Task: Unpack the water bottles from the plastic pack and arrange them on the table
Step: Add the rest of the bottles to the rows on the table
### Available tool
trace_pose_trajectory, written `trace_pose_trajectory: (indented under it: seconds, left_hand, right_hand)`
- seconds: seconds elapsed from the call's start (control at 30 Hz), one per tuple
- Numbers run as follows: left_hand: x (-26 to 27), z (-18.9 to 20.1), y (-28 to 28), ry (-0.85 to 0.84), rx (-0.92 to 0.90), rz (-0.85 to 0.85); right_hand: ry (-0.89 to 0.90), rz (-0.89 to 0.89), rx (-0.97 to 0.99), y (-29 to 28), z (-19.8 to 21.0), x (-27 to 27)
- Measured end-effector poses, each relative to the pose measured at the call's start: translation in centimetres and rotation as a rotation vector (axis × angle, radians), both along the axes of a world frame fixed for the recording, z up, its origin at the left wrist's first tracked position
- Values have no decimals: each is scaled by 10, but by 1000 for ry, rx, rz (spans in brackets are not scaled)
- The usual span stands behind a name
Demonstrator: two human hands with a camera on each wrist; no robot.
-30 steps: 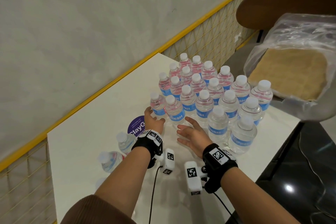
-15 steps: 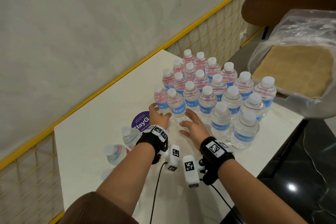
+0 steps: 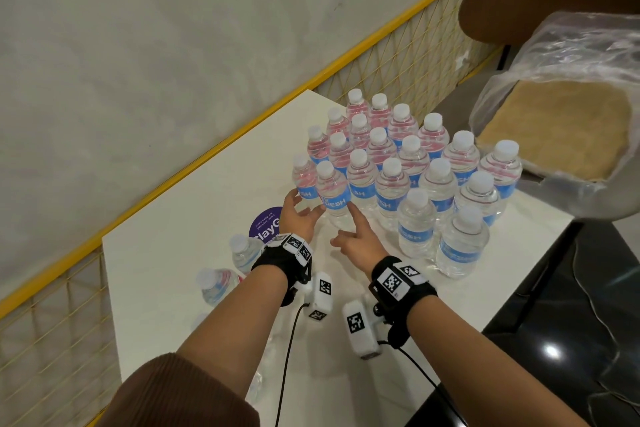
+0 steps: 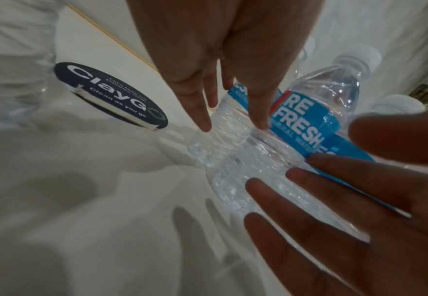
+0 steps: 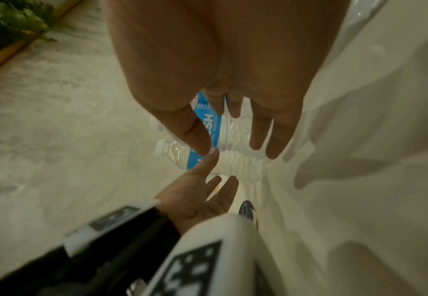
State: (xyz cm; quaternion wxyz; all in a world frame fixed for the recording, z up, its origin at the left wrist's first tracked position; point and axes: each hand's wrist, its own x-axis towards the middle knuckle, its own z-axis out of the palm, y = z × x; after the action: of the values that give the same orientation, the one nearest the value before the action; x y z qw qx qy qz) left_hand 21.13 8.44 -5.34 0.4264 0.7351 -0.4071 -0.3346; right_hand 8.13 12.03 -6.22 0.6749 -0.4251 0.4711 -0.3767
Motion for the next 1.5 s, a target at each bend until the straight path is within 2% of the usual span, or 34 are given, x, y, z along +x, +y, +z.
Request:
trace_pose_trajectory:
  seconds: [0.13, 0.23, 0.43, 0.57, 0.7, 1.5]
  left_hand:
    - [-6, 0, -2, 15, 18, 28]
    - [-10, -2, -2, 0, 83, 36]
    - [-10, 0, -7, 55, 130, -14]
    - [-9, 8, -12, 33, 105, -31]
    - [-11, 16, -11, 72, 95, -40]
    - [-16, 18, -1, 132, 11, -101]
  right_hand:
    - [55, 12, -35, -1, -2, 0]
    - [32, -16, -32, -5, -4, -2]
    - [53, 68, -31, -7, -7, 2]
    - [93, 96, -43, -9, -8, 7]
    - [28, 58, -57, -14, -7, 7]
    - [52, 66, -67, -22, 1, 11]
